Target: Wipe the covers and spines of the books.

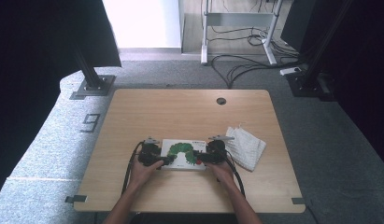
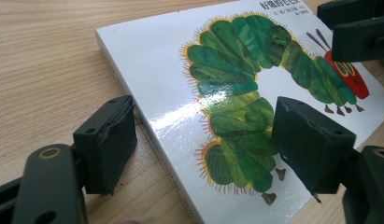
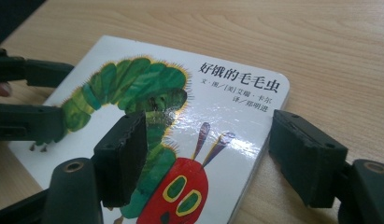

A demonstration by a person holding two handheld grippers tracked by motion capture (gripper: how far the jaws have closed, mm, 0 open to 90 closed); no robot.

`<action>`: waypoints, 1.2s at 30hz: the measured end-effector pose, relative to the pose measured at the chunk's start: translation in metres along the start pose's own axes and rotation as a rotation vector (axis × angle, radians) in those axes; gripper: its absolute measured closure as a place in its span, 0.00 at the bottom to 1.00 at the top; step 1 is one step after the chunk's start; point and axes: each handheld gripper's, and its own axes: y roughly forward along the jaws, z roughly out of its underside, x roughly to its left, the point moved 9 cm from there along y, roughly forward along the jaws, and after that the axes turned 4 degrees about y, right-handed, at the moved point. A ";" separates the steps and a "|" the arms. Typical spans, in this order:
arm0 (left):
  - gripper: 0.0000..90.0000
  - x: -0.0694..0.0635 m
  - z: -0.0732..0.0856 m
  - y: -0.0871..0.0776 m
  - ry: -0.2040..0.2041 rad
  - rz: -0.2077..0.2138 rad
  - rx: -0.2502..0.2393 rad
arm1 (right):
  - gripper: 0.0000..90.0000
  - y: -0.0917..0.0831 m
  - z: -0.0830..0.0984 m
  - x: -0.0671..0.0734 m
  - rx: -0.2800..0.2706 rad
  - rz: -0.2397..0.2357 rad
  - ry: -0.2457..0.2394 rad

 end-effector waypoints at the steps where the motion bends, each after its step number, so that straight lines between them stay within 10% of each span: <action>1: 0.25 0.000 0.000 0.000 -0.003 -0.002 -0.001 | 0.32 -0.001 -0.001 0.000 -0.004 -0.007 0.008; 18: 0.24 -0.002 0.000 -0.001 -0.002 0.012 -0.010 | 0.39 -0.022 -0.007 0.002 0.000 -0.135 0.133; 36: 0.24 -0.003 0.001 0.000 0.004 0.018 0.001 | 0.35 -0.009 -0.001 -0.009 0.065 -0.039 0.163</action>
